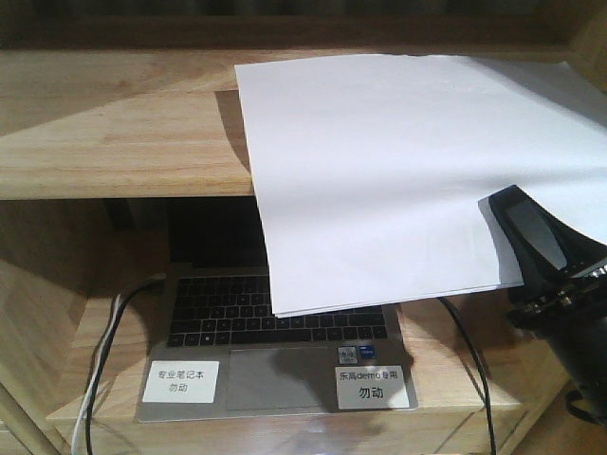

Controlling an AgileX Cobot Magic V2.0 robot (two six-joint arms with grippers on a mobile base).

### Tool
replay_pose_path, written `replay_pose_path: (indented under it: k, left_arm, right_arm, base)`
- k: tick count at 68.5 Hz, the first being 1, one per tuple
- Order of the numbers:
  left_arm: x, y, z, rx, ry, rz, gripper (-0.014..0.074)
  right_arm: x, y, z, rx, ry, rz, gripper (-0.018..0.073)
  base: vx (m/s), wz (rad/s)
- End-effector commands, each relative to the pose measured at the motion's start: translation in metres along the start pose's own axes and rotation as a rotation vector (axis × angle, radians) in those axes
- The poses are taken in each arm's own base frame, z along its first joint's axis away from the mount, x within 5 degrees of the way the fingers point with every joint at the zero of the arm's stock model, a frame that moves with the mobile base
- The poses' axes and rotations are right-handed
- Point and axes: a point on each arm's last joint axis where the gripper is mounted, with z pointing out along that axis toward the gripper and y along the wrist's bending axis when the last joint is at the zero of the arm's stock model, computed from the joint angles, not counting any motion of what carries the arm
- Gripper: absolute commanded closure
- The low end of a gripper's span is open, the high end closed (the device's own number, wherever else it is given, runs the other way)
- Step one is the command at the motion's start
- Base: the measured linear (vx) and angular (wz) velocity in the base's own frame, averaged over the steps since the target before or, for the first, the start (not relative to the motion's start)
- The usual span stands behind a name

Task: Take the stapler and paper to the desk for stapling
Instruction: 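Pull the white paper off the shelf with the right gripper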

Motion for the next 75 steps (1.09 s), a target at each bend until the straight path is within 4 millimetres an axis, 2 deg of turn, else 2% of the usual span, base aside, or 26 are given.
replay_pose_path:
  k: [1,27,61,75]
  left_arm:
    - [-0.017,0.004,-0.001,-0.024,-0.116,-0.022,0.0603]
    - [-0.017,0.004,-0.001,-0.024,-0.116,-0.022,0.0603]
    - [-0.017,0.004,-0.001,-0.024,-0.116,-0.022,0.0603]
    - [-0.017,0.004,-0.001,-0.024,-0.116,-0.022,0.0603]
  right_arm:
    - [-0.006,0.041,-0.001,-0.35,-0.054,-0.036,0.0568]
    - [-0.013,0.069,-0.005,-0.441,-0.08,-0.11,0.0566]
    - [-0.026,0.081,-0.02,-0.433,-0.164,-0.183,0.0566]
    - [-0.042,0.086,-0.029,-0.429,-0.236,-0.219,0.0566]
  base:
    - [0.0,0.0]
    - [0.0,0.0]
    - [0.0,0.0]
    - [0.0,0.0]
